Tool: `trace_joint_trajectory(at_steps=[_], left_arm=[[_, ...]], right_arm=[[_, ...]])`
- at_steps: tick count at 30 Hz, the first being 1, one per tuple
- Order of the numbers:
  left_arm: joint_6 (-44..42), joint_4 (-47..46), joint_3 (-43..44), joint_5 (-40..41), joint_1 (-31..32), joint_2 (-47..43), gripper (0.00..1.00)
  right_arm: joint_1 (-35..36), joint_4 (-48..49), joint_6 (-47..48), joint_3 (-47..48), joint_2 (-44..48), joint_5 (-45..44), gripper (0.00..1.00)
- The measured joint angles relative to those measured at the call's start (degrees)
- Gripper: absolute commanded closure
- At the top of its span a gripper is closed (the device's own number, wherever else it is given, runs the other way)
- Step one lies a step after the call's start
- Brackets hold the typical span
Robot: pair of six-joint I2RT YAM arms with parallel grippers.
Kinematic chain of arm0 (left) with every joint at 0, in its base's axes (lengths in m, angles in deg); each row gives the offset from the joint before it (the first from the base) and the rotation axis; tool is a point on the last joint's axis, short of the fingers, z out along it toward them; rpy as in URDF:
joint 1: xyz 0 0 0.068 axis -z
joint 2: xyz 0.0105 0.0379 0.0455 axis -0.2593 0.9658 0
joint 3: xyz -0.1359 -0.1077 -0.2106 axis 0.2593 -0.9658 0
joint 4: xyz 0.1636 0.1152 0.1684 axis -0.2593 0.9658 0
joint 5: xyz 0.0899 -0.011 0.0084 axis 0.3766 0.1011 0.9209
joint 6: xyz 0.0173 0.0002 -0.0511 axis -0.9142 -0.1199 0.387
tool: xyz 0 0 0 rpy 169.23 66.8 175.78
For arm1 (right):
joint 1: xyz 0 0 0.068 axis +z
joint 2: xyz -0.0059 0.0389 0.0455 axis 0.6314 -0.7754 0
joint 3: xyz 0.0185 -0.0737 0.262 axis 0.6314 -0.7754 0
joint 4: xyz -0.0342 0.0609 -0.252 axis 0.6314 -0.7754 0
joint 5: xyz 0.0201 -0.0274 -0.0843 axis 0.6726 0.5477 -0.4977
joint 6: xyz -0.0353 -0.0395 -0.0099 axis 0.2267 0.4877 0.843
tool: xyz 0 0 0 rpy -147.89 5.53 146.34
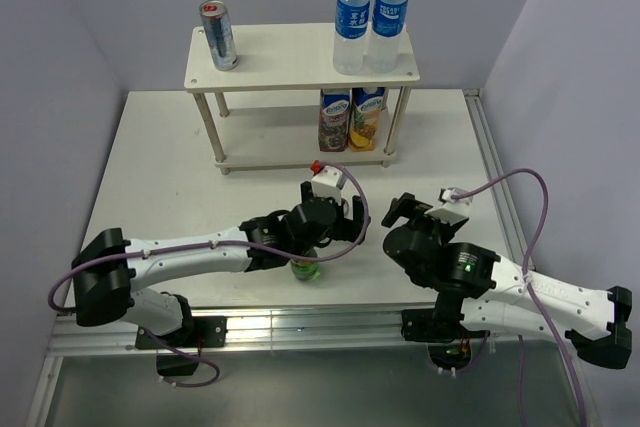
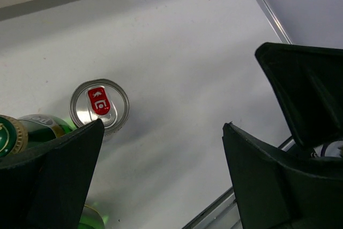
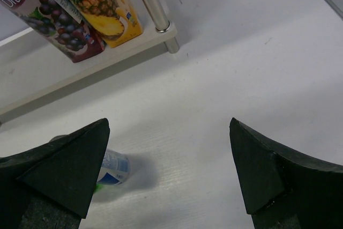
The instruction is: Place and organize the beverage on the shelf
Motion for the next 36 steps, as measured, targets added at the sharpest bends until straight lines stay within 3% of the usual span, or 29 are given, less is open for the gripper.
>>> trace_joint_trajectory(at_steps=[10, 23, 36], left_arm=[[5.1, 3.0, 2.5, 6.1, 0.3, 6.0, 0.01], [9.1, 10.4, 7.8, 15.1, 2.1, 7.5, 0.01], [11.9, 17.1, 12.7, 18.3, 2.2, 14.1, 0.01]], right_arm=[[0.0, -2.2, -1.7, 0.0, 1.8, 0.0, 0.00], [0.0, -2.3, -2.4, -0.2, 1.9, 0.0, 0.00], [0.0, -2.1, -2.2, -0.9, 2.0, 0.0, 0.00]])
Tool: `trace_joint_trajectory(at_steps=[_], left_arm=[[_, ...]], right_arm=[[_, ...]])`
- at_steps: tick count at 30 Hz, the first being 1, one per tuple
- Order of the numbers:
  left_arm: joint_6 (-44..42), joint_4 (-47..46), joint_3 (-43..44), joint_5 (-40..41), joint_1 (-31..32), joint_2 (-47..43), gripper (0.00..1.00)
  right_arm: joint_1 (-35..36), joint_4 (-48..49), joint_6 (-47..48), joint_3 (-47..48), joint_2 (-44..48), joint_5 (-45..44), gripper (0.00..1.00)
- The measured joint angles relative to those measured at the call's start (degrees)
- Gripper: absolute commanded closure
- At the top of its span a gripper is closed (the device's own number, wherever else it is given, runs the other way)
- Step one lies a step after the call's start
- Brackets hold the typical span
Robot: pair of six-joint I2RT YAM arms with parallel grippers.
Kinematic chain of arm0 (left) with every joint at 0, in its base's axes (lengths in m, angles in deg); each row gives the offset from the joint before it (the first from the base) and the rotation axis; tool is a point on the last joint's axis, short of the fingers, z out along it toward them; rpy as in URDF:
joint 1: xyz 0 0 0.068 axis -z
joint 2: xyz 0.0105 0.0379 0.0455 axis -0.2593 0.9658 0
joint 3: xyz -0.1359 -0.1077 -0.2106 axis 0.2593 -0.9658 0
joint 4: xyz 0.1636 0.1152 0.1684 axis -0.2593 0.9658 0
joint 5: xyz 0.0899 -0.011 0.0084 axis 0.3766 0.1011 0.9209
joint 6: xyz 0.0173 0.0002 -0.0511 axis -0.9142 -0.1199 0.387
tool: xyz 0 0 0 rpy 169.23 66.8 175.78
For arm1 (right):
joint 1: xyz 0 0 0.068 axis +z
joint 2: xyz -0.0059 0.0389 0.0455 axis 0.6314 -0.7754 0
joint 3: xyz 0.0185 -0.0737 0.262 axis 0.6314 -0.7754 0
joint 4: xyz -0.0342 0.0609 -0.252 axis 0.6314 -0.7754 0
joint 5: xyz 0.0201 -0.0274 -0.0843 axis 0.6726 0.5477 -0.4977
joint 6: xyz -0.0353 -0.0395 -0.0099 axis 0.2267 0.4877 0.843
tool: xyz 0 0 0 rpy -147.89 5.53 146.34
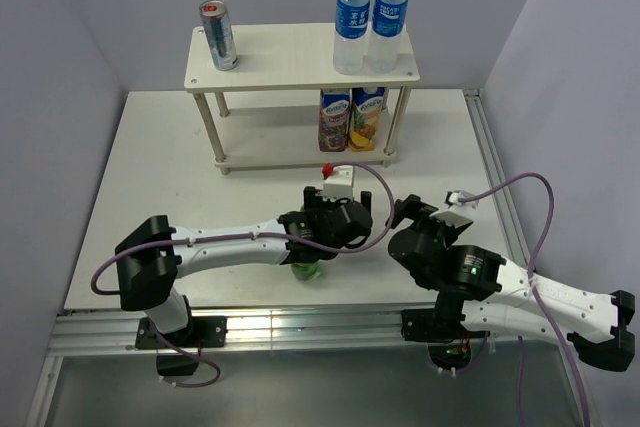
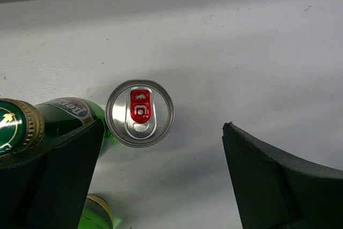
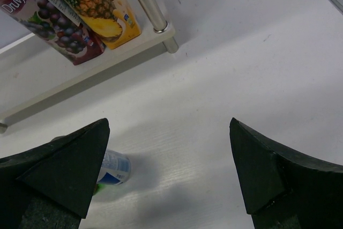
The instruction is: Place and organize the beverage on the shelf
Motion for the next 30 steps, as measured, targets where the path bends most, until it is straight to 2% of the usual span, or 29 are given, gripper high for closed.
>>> trace_joint_trajectory(at_steps=[23, 24, 29, 30], left_arm=[[1.5, 1.5, 3.4, 1.5, -1.5, 6.0, 0.01], [1.6, 1.5, 3.4, 1.5, -1.6, 6.1, 0.02], [3.2, 1.8, 3.4, 1.8, -2.6, 6.5, 0.45], [3.5, 1.8, 3.4, 1.9, -2.8, 6.7, 0.48]], right_arm=[[0.0, 1.8, 1.5, -1.1, 0.5, 0.4, 0.00], [0.0, 1.9, 1.5, -1.1, 0.5, 0.4, 0.00], [0.0, 2.2, 1.9, -1.1, 0.5, 0.4, 0.00], [0.0, 2.2, 1.9, -1.1, 0.5, 0.4, 0.00]])
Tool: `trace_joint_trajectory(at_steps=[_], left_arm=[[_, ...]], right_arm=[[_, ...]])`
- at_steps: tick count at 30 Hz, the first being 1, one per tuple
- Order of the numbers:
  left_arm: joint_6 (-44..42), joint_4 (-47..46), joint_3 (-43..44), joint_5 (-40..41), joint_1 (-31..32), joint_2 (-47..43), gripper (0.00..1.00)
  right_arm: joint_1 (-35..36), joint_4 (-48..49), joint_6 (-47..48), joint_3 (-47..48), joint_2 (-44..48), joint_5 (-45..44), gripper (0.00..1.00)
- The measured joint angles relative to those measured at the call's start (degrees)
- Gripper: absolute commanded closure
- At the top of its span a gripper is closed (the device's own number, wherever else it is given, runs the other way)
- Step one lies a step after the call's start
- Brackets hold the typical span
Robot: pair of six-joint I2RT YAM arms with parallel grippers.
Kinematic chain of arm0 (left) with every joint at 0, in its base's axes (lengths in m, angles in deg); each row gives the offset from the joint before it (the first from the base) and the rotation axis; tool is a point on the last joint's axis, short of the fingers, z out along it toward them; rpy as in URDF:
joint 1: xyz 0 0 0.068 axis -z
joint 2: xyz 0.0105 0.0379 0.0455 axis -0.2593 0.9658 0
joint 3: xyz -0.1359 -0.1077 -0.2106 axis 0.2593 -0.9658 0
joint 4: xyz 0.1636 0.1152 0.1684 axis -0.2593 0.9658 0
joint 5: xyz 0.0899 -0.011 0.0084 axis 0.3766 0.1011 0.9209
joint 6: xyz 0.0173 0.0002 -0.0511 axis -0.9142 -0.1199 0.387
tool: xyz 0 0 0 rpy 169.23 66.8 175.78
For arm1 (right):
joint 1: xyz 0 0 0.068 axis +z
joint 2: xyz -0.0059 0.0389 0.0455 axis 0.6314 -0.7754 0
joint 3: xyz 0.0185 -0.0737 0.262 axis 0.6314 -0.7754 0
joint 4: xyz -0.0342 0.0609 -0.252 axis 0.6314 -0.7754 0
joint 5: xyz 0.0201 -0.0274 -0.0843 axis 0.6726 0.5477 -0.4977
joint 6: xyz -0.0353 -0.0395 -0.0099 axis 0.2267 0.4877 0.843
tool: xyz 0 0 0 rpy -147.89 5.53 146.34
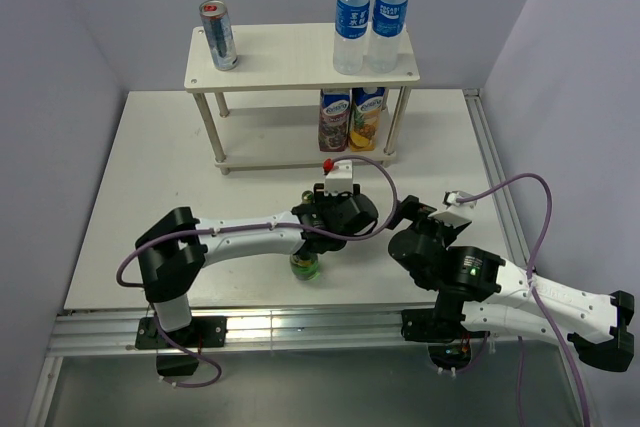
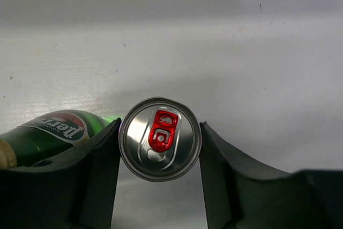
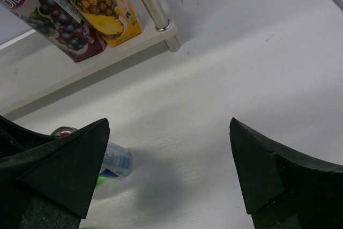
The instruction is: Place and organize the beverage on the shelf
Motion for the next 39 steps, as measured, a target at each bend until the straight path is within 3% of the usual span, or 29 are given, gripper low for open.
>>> trace_joint_trajectory(at_steps=[4, 9, 17, 29, 33, 39], left_arm=[[0.2, 0.1, 0.5, 0.4, -0.4, 0.5, 0.64], [0.3, 0.4, 1.0, 0.6, -0.4, 0.9, 0.99], [-1.0, 5.5, 4.2, -0.5, -0.4, 1.2, 1.00], [-10.6, 10.5, 16.1, -0.9, -1.2, -2.2, 1.00], [-14.8, 11.5, 21.7, -1.7, -3.6, -3.6, 1.00], [-21.9, 14.6, 32.4, -5.0, -12.1, -5.0, 1.00]], right_arm=[[0.0, 0.1, 0.3, 0.0, 0.3, 0.0, 0.00], [0.0, 0.2, 0.4, 0.0, 0.7, 0.0, 0.00], [0.0, 0.1, 0.4, 0.0, 0.7, 0.0, 0.00], [0.0, 0.2, 0.4, 0.0, 1.2, -0.1, 0.00], [0.0, 0.2, 0.5, 0.0, 1.2, -0.1, 0.00], [0.0, 0.2, 0.7, 0.0, 1.2, -0.2, 0.00]])
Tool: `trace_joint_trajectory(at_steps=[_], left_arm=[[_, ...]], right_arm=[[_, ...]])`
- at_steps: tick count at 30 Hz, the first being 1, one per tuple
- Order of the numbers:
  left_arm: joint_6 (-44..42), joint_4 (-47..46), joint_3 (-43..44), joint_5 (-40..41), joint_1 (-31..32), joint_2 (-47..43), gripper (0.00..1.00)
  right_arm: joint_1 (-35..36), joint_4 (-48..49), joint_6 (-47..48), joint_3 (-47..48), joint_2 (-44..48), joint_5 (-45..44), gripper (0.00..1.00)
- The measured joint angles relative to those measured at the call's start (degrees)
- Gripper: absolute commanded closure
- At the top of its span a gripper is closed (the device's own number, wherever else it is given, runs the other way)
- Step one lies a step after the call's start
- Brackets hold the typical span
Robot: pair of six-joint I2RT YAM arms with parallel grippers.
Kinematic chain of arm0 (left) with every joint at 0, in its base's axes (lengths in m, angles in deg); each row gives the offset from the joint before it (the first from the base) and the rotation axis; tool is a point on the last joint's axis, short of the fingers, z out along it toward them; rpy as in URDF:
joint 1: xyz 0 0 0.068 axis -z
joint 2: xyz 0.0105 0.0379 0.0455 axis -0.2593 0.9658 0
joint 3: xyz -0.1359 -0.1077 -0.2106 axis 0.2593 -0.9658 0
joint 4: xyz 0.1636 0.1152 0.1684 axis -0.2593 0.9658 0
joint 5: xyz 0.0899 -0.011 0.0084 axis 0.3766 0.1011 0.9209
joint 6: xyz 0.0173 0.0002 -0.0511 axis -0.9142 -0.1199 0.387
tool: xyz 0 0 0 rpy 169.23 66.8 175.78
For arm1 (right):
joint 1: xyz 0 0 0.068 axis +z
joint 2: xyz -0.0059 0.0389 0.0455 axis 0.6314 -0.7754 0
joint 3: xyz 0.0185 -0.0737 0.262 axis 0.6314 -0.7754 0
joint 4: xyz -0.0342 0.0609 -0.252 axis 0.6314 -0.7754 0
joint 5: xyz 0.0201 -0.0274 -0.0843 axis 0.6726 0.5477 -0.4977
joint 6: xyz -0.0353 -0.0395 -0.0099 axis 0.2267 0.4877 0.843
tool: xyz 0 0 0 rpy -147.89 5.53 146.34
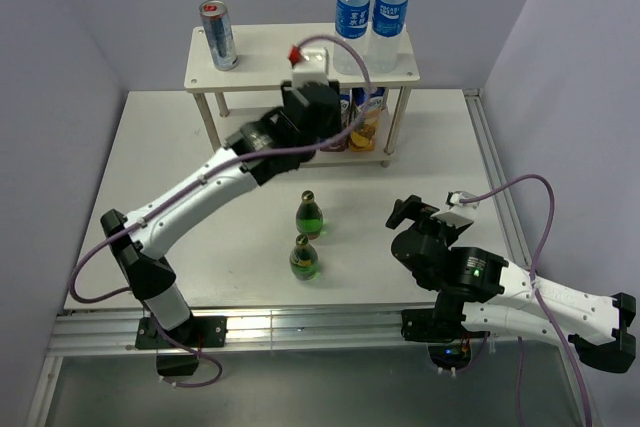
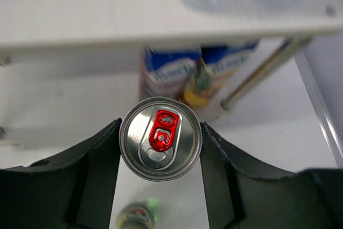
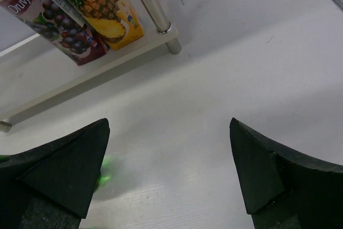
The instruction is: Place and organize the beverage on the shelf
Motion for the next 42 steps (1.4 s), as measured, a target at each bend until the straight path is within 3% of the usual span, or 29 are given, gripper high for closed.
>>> trace_joint_trajectory(at_steps=[6, 11, 26, 42], left_arm=[[-6.8, 3.8, 16.7, -1.8, -8.8, 0.4, 1.00], [-11.0, 3.8, 26.3, -1.7, -11.0, 0.4, 1.00], [-17.5, 2.6, 26.8, -2.2, -16.5, 0.8, 1.00], [-17.8, 0.5, 27.4, -7.8, -24.3, 6.8, 1.00]], right_arm=[[0.0, 0.1, 0.0, 0.0, 0.1, 0.0, 0.00], [0.0, 0.1, 0.0, 0.0, 0.2, -0.2, 0.00], [0.0, 0.0, -0.5, 0.0, 0.2, -0.2, 0.00], [0.0, -0.3, -1.4, 0.0, -0.3, -0.2, 0.00]])
